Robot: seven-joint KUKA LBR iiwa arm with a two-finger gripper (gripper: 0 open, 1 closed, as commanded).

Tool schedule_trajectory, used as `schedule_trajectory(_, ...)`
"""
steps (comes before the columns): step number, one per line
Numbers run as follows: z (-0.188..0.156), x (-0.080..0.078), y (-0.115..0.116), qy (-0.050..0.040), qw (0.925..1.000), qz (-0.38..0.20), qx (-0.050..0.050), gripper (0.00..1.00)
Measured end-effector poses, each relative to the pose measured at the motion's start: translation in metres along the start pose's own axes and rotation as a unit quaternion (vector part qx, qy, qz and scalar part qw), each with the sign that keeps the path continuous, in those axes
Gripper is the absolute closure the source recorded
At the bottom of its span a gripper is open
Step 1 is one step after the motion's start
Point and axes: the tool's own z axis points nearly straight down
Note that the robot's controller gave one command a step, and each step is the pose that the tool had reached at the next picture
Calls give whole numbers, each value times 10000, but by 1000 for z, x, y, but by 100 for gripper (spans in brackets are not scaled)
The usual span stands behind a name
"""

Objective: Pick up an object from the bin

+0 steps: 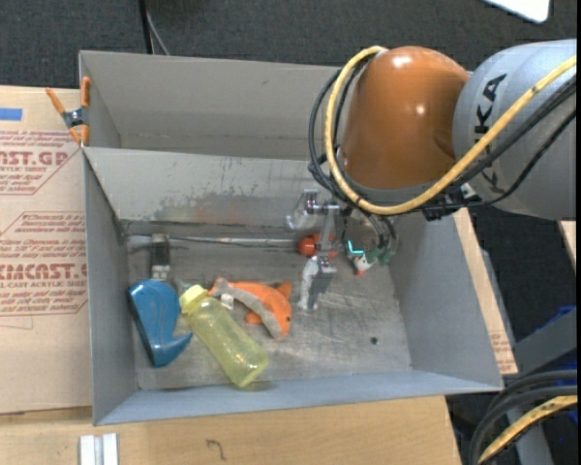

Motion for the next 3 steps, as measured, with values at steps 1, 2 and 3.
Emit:
schedule_trajectory(1,-4,-1,0,-41,10000,6,-3,0)
schedule_trajectory(2,40,-15,22,-84,9998,176,-8,0)
schedule_trajectory(3,101,-30,22,-63,9999,-131,-8,0)
